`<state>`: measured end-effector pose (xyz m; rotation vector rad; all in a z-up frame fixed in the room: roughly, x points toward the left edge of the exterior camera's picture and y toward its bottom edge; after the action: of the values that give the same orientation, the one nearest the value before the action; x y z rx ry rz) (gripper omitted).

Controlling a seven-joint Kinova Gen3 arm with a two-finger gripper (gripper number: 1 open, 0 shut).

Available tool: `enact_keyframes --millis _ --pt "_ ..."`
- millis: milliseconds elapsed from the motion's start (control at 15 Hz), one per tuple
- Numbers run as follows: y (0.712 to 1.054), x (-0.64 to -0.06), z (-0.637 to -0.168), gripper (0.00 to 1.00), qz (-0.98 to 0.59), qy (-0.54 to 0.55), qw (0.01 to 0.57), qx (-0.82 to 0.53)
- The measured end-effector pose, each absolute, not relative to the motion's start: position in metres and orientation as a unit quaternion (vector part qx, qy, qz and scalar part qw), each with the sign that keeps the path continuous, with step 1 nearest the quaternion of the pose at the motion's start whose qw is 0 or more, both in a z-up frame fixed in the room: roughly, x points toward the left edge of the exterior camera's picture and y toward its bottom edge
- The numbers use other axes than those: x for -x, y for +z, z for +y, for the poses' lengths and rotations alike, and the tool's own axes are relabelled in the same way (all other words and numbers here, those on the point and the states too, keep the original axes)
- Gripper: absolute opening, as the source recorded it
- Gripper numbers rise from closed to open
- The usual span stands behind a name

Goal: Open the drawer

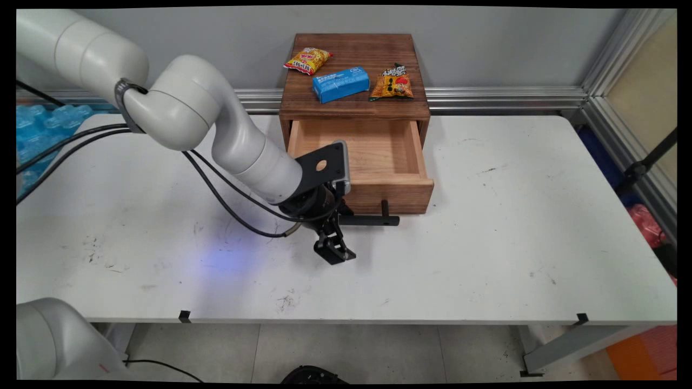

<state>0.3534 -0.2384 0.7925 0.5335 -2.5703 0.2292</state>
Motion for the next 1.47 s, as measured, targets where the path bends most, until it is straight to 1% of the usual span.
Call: enact_keyframes --millis 1467 --pt "0.805 -0.336 -0.192 1.00 -0.946 0.058 0.251 -0.195"
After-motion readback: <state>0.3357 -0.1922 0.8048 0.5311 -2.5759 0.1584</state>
